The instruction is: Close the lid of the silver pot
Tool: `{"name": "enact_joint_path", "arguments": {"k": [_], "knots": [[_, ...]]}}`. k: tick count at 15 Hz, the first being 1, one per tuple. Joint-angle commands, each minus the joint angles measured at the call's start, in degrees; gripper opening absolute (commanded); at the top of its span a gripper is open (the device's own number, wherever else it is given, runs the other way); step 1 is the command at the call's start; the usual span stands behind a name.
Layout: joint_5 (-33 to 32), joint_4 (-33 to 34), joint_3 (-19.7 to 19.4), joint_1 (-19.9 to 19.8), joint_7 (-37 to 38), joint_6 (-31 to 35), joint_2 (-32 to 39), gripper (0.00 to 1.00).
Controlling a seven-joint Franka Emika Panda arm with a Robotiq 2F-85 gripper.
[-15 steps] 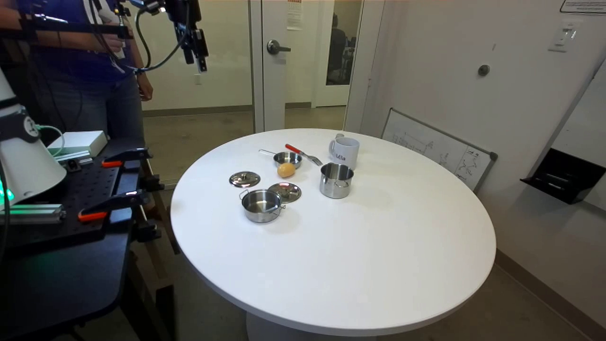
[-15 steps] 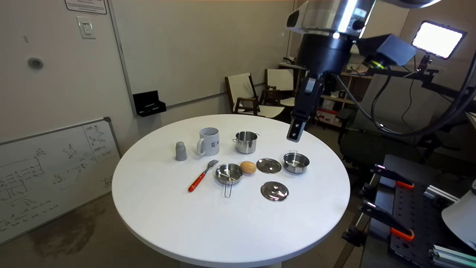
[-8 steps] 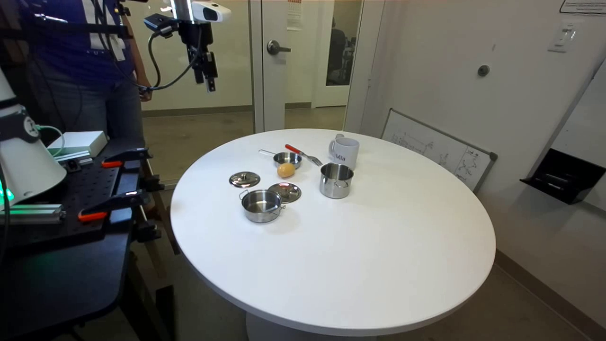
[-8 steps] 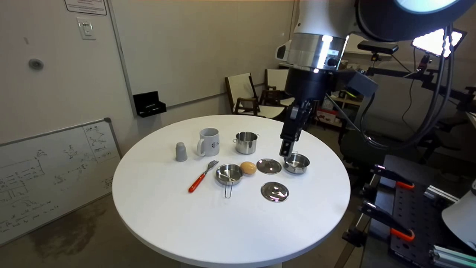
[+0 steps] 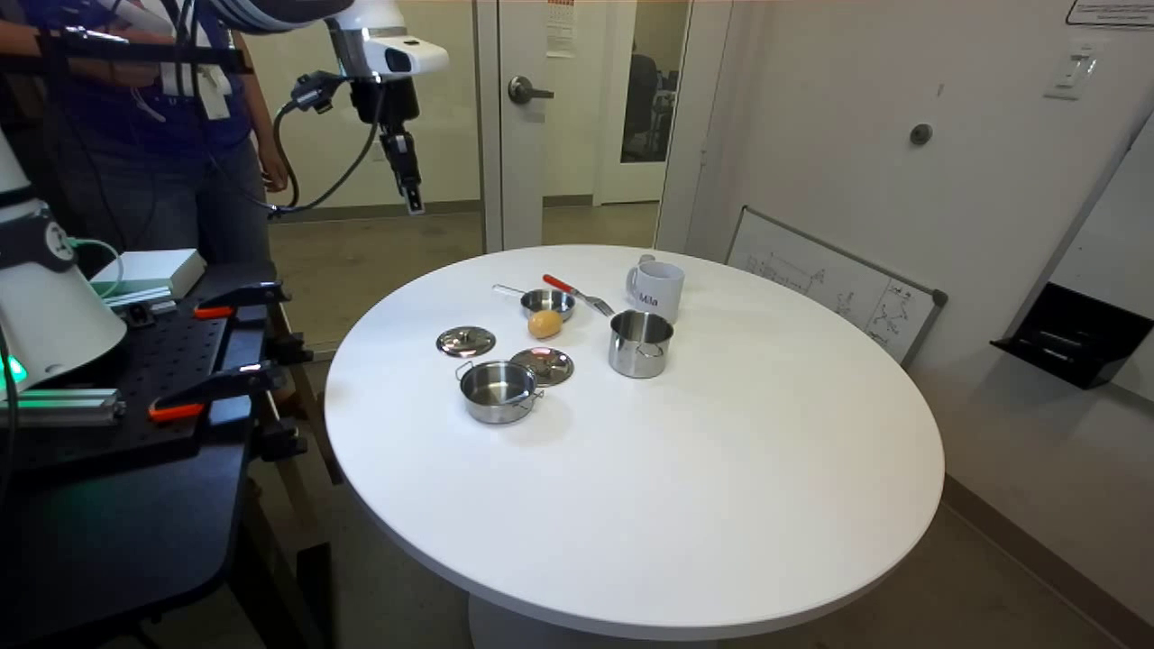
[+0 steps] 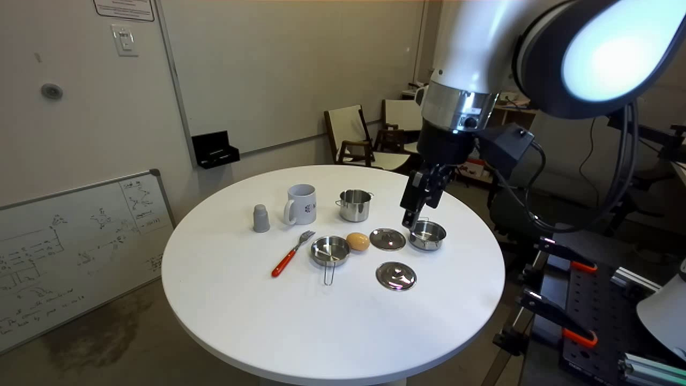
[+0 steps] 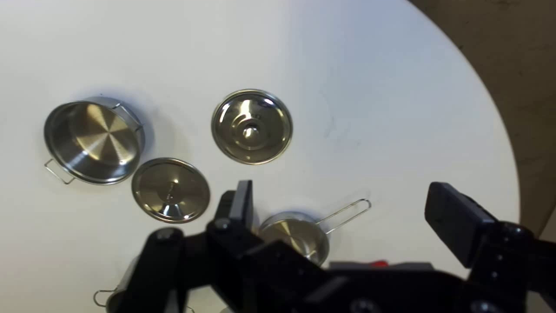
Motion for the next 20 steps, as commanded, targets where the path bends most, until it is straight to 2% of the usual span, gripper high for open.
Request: {"name": "enact_joint_path", "arguments": {"k": [1,2,4,5,7,10,14,20], "knots": [[-15.8,1.9,-1.5,-6.4,14.3,8.3,8.5,1.00],[-20.0,3.2,-3.0,-7.1,17.7,9.0,10.7,1.00],[-23.0,5.7,-5.4,-6.9,20.4,10.7,15.6,1.00],[-23.0,6.9,-6.2,-6.7,20.6,11.7,18.2,1.00],[-19.6,9.3,-5.0,-7.4,17.3,14.4,24.2,1.00],[-19.7,12.9,-5.1,-6.9,17.7,15.5,30.4,1.00],[-20.5,17.3,-8.7,-3.3,19.3,14.0,35.6,1.00],[-19.5,21.1,-10.3,-1.2,20.4,13.7,40.9,1.00]]}}
